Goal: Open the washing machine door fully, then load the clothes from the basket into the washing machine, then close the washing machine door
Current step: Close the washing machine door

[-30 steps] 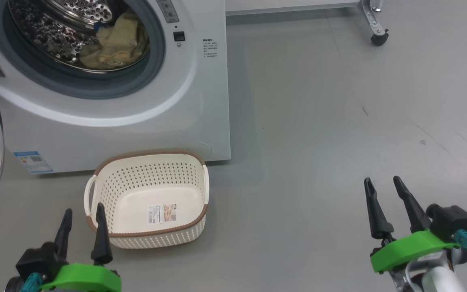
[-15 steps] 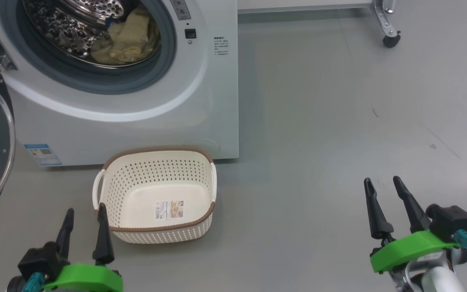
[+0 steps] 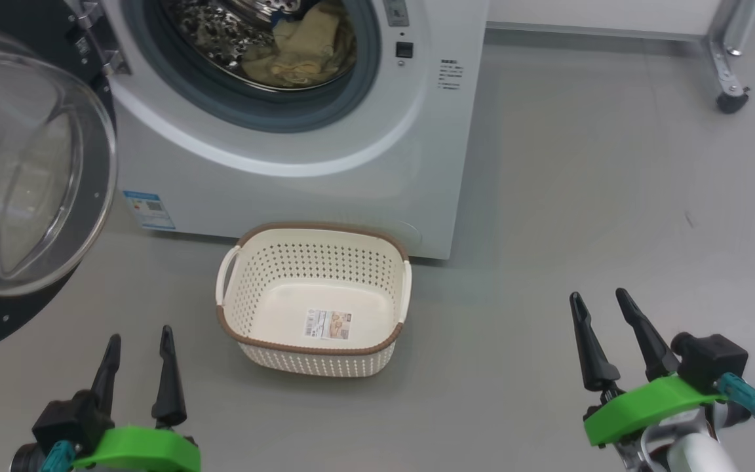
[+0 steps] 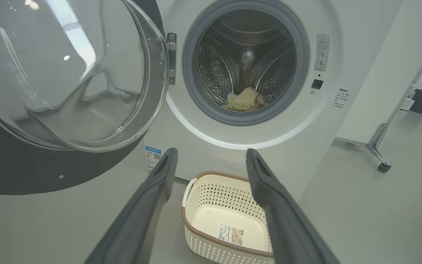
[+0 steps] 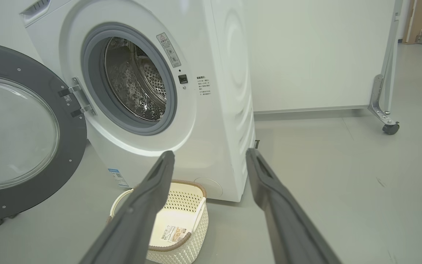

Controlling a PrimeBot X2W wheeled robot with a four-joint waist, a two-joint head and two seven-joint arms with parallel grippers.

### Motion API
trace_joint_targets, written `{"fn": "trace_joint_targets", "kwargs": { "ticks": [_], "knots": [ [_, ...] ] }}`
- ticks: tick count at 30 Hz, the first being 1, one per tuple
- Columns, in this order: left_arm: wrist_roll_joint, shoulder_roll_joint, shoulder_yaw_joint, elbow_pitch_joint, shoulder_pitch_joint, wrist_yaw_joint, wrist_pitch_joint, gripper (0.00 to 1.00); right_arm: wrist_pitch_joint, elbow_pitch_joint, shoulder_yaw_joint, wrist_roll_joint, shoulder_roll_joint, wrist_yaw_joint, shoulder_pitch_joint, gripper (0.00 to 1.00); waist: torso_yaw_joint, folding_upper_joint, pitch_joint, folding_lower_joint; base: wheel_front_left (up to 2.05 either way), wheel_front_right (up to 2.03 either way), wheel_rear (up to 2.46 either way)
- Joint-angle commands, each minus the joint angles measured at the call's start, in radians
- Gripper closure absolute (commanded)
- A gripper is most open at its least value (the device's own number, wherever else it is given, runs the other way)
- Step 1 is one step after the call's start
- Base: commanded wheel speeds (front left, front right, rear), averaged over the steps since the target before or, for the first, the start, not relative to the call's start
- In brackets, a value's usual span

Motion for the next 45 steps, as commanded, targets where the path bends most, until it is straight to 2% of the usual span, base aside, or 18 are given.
{"fn": "trace_joint_targets", "kwargs": {
  "ticks": [1,18,27,45],
  "knots": [
    [0.007,0.015,0.036,-0.038,-0.023,0.0,-0.014,0.0,-0.01,-0.035,0.025,0.007,-0.005,-0.003,-0.026,0.0,0.039,0.0,-0.002,0.0,0.0,0.0,0.0],
    [0.0,0.044,0.003,-0.039,-0.024,0.0,-0.014,0.0,-0.01,-0.038,0.054,0.023,-0.001,-0.003,-0.024,0.0,0.309,0.0,-0.01,0.0,0.0,0.0,0.0],
    [-0.002,0.051,-0.007,-0.038,-0.024,0.0,-0.014,0.0,-0.01,-0.035,0.062,0.025,0.0,-0.003,-0.025,0.0,0.409,0.0,-0.013,0.0,0.0,0.0,0.0],
    [0.007,0.029,0.07,-0.089,0.018,0.003,-0.014,0.0,-0.01,-0.001,0.136,0.037,0.0,-0.003,-0.098,0.0,0.438,0.0,0.019,0.0,0.0,0.0,0.0]
  ]
}}
